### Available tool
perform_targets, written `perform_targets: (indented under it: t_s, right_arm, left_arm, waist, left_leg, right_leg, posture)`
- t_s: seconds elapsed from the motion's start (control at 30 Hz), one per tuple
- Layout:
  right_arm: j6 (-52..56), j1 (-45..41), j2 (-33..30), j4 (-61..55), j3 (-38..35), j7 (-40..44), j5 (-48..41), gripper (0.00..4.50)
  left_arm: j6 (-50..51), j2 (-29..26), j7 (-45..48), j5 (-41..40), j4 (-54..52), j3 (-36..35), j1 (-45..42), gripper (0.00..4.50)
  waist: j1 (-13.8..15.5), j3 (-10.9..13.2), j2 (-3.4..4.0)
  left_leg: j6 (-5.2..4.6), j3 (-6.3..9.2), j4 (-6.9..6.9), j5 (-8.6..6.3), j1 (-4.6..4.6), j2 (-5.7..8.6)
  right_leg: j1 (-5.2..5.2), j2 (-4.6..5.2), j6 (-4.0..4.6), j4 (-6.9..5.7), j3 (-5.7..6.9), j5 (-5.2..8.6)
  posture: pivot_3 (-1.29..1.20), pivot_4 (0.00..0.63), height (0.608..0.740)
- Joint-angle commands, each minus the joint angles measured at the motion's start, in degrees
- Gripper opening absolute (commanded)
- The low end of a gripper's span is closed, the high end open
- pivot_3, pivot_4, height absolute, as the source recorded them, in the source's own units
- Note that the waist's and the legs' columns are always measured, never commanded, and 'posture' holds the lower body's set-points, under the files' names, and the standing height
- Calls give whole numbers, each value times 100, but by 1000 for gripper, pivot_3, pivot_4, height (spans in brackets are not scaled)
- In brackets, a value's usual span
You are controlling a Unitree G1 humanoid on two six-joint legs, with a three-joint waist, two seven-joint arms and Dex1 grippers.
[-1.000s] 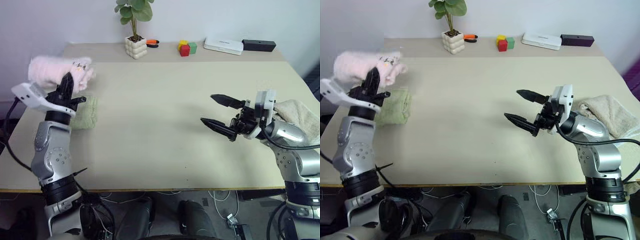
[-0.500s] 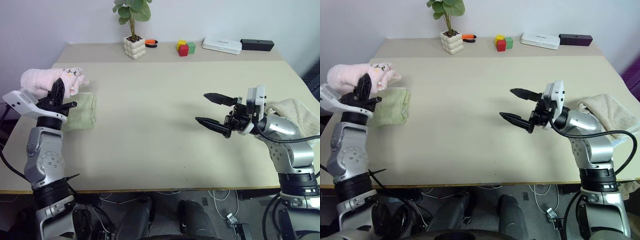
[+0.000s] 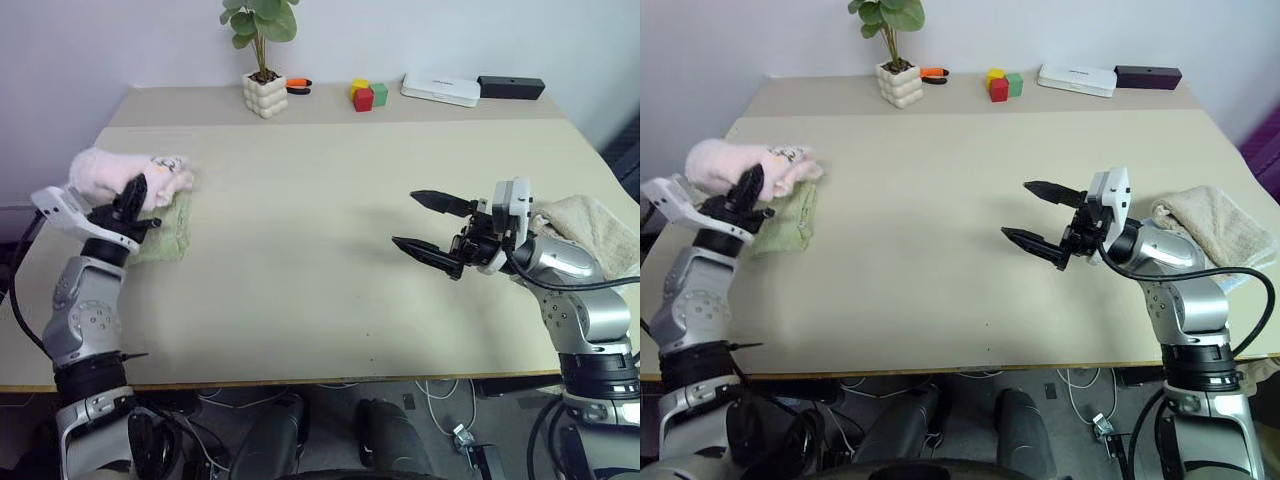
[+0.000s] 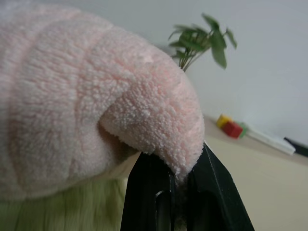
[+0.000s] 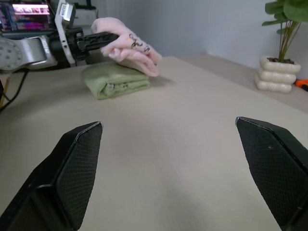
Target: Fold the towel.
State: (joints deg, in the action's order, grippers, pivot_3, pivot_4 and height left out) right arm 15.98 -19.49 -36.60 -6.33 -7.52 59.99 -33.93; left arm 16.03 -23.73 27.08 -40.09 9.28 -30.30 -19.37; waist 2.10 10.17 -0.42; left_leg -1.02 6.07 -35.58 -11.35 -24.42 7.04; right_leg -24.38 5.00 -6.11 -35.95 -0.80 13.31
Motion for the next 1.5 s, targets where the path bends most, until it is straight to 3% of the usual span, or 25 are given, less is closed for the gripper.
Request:
perform_targets:
  t_s: [0.03,0.4,0.5,0.73,0.93,1.03,1.17,1.2,1.37,1.5]
  right_arm:
    - [-72,-17,-90,-216,-207,-8,-38,4500]
    - [-110,-174,-86,-89,-152,58,0,4500]
    - [-138,-227,-73,-37,-117,80,40,4500]
    - [-189,-257,-7,34,-105,122,110,4500]
    - [-317,-313,93,210,-25,168,194,4500]
    - [-353,-330,134,291,-8,184,210,4500]
    - [-263,-436,184,343,50,237,172,4500]
    - [-234,-446,176,328,67,258,167,4500]
    - [107,-525,-25,232,-28,535,-106,4500]
    - [500,-682,-95,177,-147,629,-442,4500]
  left_arm:
    - [-85,-10,-198,-8,-253,-278,375,42]
    - [-322,677,-838,-151,-640,-440,937,42]
    - [-229,734,-715,-225,-675,-363,1022,1070]
    - [-72,758,-651,-487,-904,-384,1252,4464]
    - [1044,746,-965,-1653,-2680,-428,2490,4464]
    - [1091,782,-936,-1819,-2978,-348,2791,4464]
    - [1119,415,147,-1841,-3665,125,3242,4464]
    - [927,115,594,-1509,-3862,323,3281,4464]
    - [936,-974,1221,-1226,-3737,687,2087,4464]
    - [747,-1191,1558,-687,-3115,1142,1279,4464]
  waist:
    - [-1,-1,1]
    - [11,-2,-3]
    - [2,-2,-2]
    - [6,-2,-2]
    - [-43,-1,-2]
    - [-5,-1,-2]
    - [0,-1,-1]
    - [4,2,4]
    - [29,3,12]
    - [-30,-1,21]
  left_leg:
    - [1,0,0,0,0,0]
    - [1,-3,-10,0,1,0]
    - [1,-3,-5,0,1,0]
    - [1,-3,-4,0,1,-1]
    - [0,-6,4,0,0,-3]
    - [0,-5,4,-1,1,-3]
    - [0,-7,3,-1,0,-4]
    - [0,-7,3,-1,-1,-4]
    - [0,-6,11,-1,0,-8]
    - [0,-13,26,0,3,-7]
  right_leg:
    - [0,0,0,0,0,0]
    - [13,3,19,7,-2,10]
    - [7,2,18,7,-2,10]
    - [6,2,18,7,-2,10]
    - [2,1,19,9,-6,11]
    - [5,2,23,10,-5,13]
    - [7,2,25,16,-6,14]
    - [7,2,26,21,-6,14]
    - [5,3,32,30,2,12]
    - [5,1,33,44,-3,9]
  posture:
    - [0,150,740]
    - [0,150,740]
    - [0,150,740]
    - [0,150,740]
    - [0,150,740]
    - [0,150,740]
    - [0,150,740]
    - [0,150,740]
    - [0,150,740]
    - [0,150,740]
